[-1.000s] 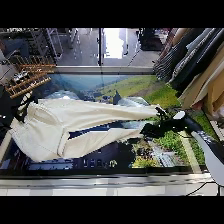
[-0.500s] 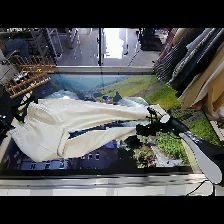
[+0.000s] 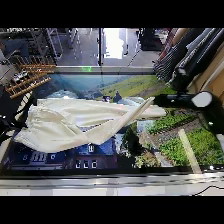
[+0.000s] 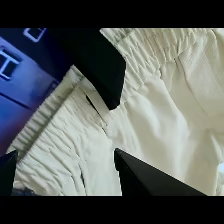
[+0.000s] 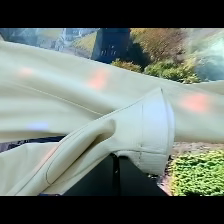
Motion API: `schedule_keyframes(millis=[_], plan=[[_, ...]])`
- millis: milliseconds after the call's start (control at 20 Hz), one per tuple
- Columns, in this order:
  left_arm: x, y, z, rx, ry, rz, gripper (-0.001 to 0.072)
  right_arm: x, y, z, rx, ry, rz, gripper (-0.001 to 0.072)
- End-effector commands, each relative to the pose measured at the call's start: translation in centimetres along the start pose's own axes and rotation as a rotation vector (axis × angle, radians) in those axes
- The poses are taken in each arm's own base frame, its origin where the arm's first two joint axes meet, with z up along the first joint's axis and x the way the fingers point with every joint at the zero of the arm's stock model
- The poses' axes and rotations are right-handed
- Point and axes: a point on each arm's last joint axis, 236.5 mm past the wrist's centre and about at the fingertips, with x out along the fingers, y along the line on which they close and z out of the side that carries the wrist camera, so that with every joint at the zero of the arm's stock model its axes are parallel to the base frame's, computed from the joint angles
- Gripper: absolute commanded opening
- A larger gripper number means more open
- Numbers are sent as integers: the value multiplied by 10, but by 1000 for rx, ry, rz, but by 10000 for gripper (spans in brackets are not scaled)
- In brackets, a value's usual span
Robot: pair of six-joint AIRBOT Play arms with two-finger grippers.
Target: Fold the clothes and pants, and hang the long-sleeved shirts on hangers.
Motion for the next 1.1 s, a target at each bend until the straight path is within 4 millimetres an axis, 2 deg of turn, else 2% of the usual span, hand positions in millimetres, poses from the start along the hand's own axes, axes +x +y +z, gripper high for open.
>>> schedule_keyframes(millis=[0, 150, 350, 400, 550, 650, 700, 750, 800, 900, 950, 1050], plan=[[5, -7, -17, -13, 64, -20, 639, -65, -2, 5, -34, -27, -63, 13], [19, -6, -38, -40, 122, -26, 640, -58, -4, 3, -24, -13, -61, 14], [29, -11, -87, -89, 276, -75, 639, -50, -8, 0, -16, 4, -62, 14], [33, -7, -90, -107, 276, -67, 638, -50, -8, 0, -16, 4, -62, 14], [45, 5, -75, -217, 183, -27, 637, -50, -8, 0, -16, 5, -61, 15], [45, -6, -77, -214, 197, -61, 637, -50, -8, 0, -17, 4, -62, 15], [40, -10, -77, -197, 195, -68, 581, -50, -8, 0, -17, 4, -62, 15], [30, -8, -73, -176, 173, -59, 494, -50, -8, 0, -17, 4, -62, 15], [15, -3, -64, -161, 128, -34, 464, -50, -8, 0, -18, 4, -62, 15], [-20, 4, -55, -127, 60, 18, 464, -50, -8, 0, -18, 3, -62, 15], [-34, 3, -57, -122, 51, 33, 465, -50, -8, 1, -18, 1, -62, 15], [-48, -3, -64, -131, 43, 61, 466, -50, -8, 3, -18, -8, -64, 15]])
